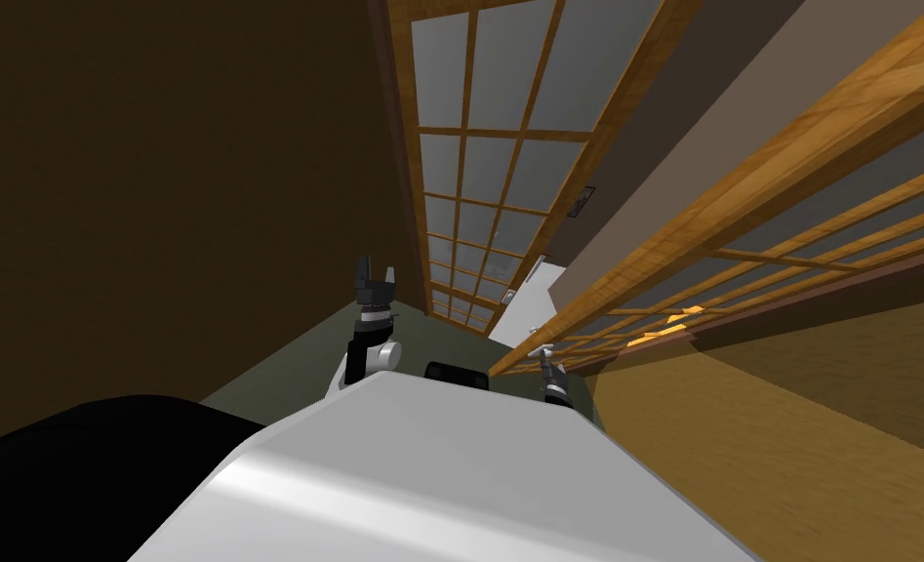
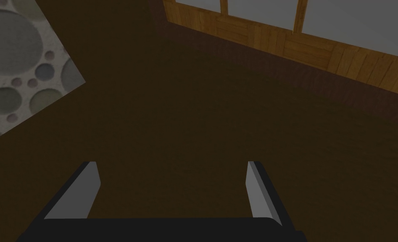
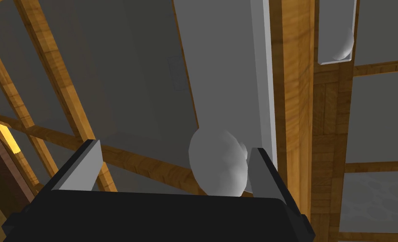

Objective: Pull the door open

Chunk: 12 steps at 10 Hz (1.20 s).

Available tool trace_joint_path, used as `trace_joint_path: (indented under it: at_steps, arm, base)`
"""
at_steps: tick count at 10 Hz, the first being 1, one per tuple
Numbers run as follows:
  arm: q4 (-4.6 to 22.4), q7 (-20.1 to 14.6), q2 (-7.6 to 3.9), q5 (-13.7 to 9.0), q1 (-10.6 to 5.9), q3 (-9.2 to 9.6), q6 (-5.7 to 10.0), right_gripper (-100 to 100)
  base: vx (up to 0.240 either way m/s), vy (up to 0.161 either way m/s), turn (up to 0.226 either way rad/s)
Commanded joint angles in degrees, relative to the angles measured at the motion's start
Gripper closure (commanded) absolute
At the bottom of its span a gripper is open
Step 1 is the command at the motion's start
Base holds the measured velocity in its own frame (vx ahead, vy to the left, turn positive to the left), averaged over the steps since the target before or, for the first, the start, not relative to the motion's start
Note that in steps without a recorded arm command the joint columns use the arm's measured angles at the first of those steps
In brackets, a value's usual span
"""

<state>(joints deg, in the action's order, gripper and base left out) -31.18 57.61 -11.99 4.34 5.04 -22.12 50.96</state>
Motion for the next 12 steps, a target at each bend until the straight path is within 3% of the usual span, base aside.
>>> trace_joint_path:
  at_steps: [1, 7, 8, 12]
  arm:
    - [-2.6, -0.5, -1.01, -0.6, 1.84, -1.05, -2.86, 100]
    - [-2.6, -0.5, -1.01, -0.6, 1.84, -1.05, -3.38, 100]
    - [-2.0, -2.4, 0.15, -0.4, 0.92, 0.54, -1.25, 100]
    - [-2.0, -5.7, 0.27, -1.4, 0.56, 0.96, -1.18, 100]
  base:
    - [0.004, 0.008, -0.012]
    - [-0.002, 0.000, 0.000]
    - [-0.076, 0.002, 0.176]
    - [-0.101, -0.078, 0.162]
